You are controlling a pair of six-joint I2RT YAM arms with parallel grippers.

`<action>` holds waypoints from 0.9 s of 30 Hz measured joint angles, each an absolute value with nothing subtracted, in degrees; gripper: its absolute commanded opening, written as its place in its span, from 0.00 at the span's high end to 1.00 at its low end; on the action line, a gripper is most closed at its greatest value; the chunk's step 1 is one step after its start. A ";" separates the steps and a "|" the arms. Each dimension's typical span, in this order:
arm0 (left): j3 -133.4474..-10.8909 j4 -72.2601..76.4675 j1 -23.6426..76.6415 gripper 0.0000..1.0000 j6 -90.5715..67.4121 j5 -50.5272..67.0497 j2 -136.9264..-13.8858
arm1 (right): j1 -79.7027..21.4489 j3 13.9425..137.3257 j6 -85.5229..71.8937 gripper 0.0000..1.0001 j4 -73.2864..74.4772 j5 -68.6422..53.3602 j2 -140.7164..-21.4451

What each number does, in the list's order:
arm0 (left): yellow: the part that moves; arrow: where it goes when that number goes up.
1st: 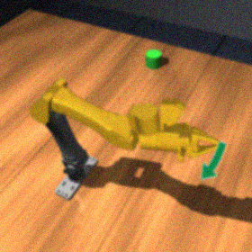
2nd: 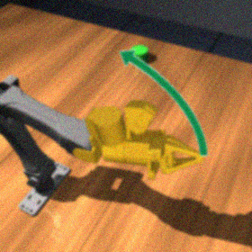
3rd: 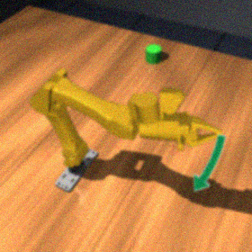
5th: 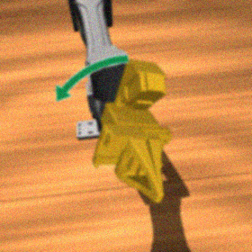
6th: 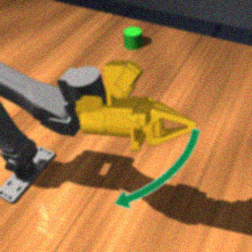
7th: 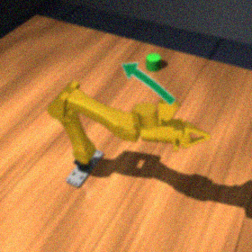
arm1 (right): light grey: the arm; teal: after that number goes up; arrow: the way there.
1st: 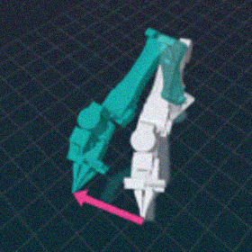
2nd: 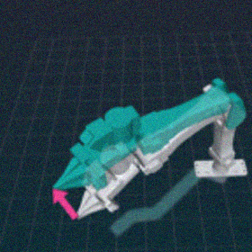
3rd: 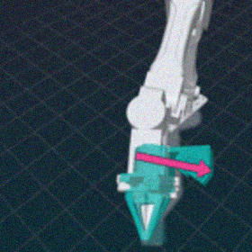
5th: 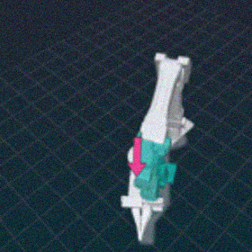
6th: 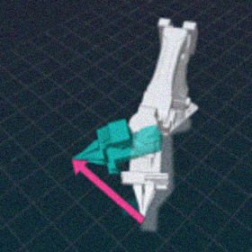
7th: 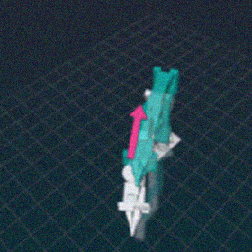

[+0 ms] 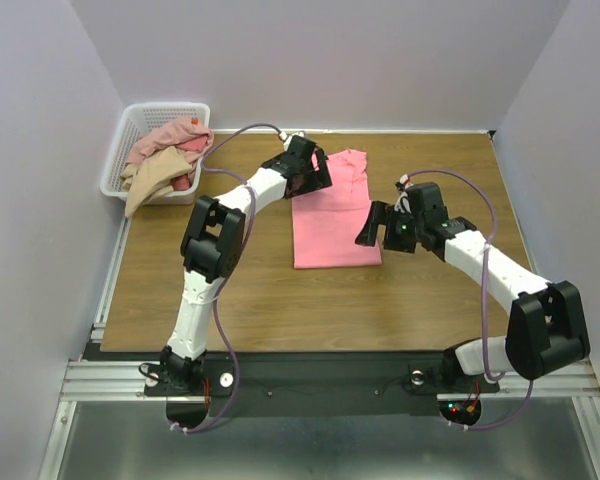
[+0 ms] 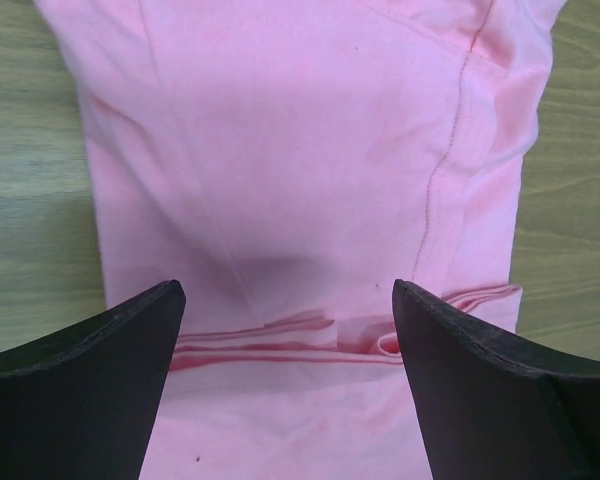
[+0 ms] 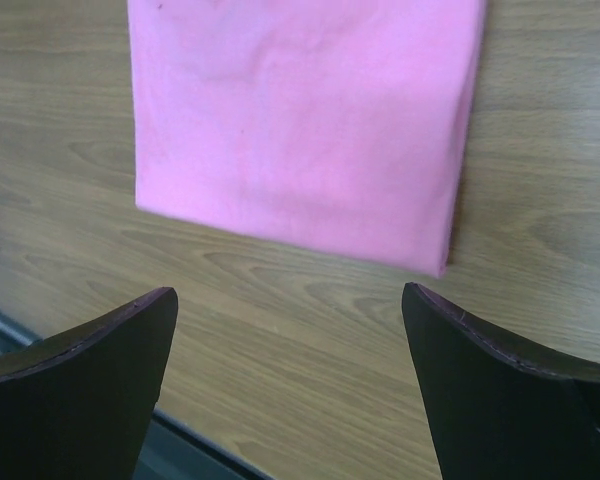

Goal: Fold and stack the t-shirts
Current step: Fold the tshirt

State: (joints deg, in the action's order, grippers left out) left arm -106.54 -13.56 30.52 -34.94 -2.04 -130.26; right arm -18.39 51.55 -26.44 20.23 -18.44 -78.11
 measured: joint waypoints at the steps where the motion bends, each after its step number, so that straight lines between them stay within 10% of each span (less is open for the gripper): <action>1: -106.28 -13.93 30.39 0.03 -34.79 -2.26 -129.62 | -18.41 51.55 -26.59 0.00 20.25 -17.67 -77.80; 14: -58.37 -4.71 35.20 0.01 -42.06 -4.91 -79.70 | -18.39 48.12 -32.88 0.03 20.58 -10.70 -82.00; 27: -43.05 -0.51 41.15 0.40 -53.08 -2.17 -87.44 | -18.39 46.70 -36.45 0.24 20.93 -8.47 -85.67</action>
